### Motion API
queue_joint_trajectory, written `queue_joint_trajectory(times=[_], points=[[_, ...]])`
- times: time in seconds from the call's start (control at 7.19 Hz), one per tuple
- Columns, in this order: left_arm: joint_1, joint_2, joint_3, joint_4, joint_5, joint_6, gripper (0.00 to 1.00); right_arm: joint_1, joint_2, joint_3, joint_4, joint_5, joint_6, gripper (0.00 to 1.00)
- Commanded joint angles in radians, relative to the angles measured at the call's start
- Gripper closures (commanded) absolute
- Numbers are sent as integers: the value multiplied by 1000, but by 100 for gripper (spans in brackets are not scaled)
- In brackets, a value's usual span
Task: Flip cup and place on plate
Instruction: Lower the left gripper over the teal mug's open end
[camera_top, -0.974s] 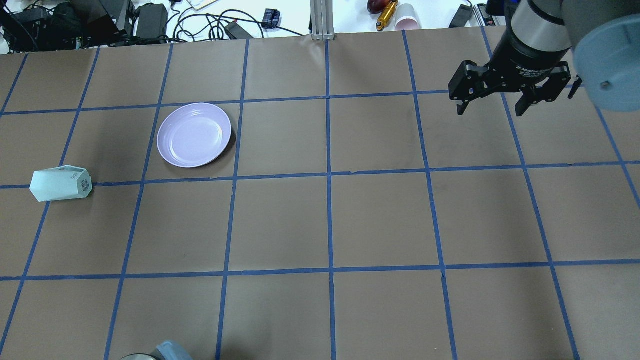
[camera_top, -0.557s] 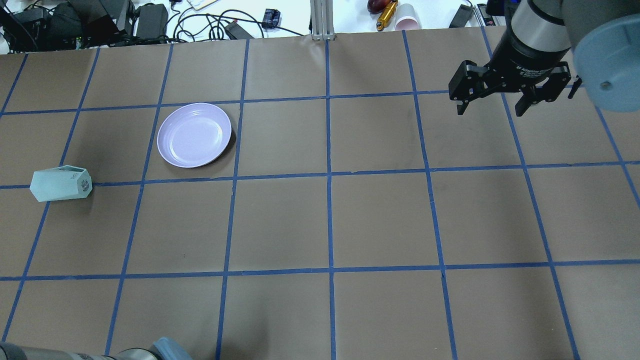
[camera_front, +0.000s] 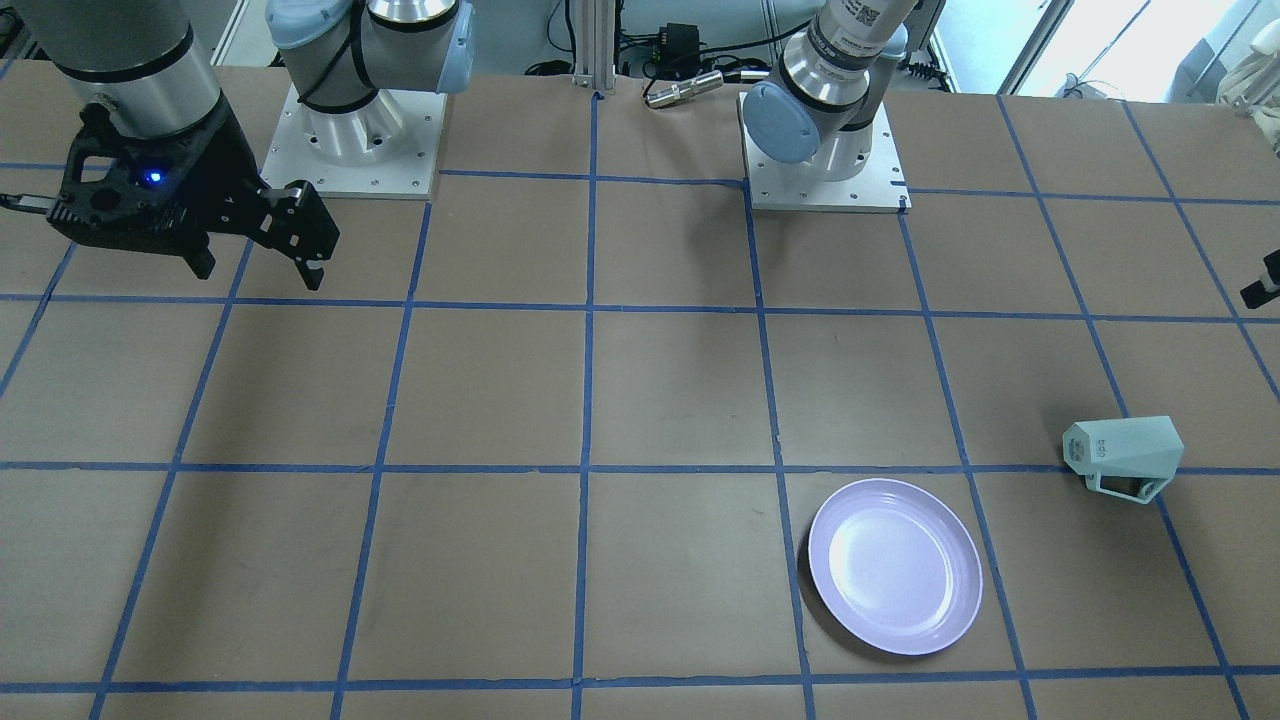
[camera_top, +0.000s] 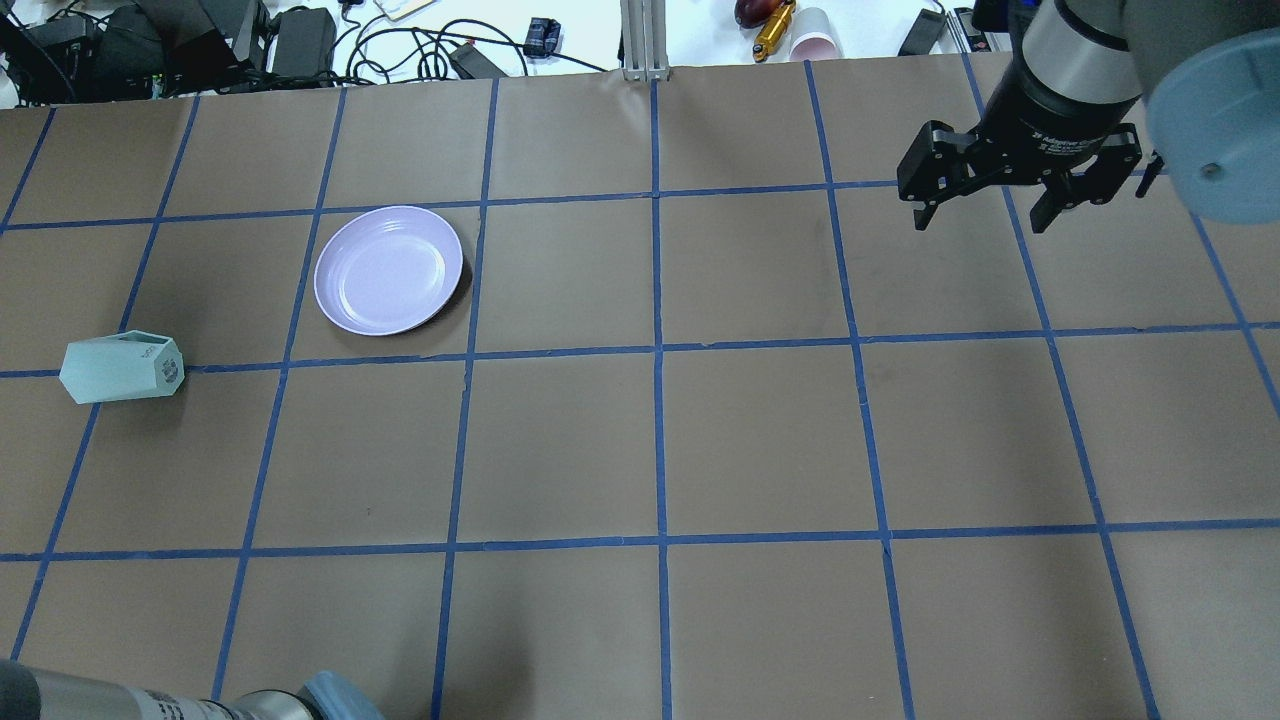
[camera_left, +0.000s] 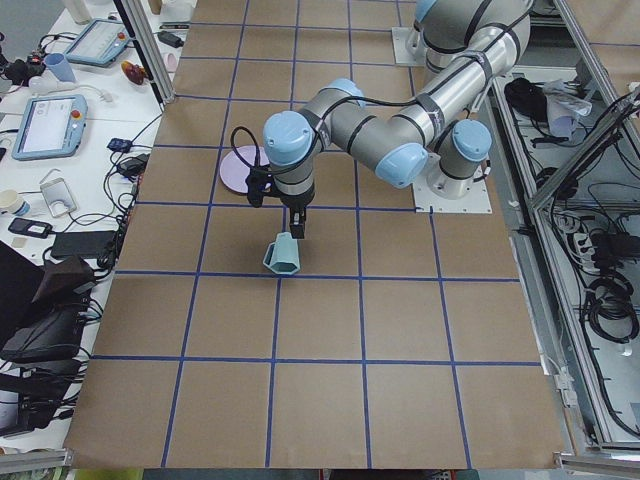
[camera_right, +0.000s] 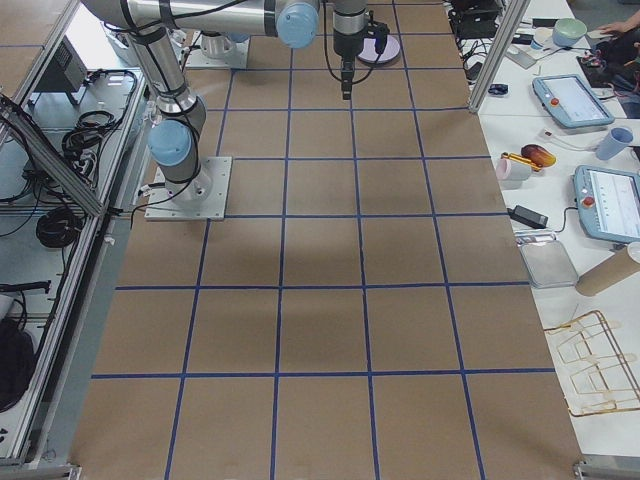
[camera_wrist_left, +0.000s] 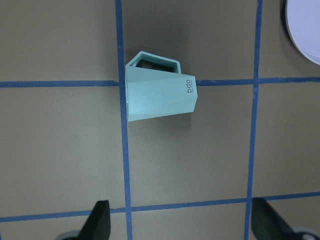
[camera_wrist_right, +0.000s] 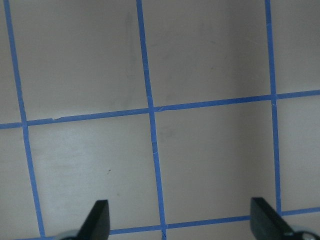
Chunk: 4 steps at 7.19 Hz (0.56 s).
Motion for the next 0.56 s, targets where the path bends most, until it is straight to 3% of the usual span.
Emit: queue_joint_trajectory(times=[0.0,0.42], points=[[12,-40,18,3,-1,23,0,0,-1,0,0,0,0,0],[35,-91,22,32,-29,74,0,0,-1,0,0,0,0,0]])
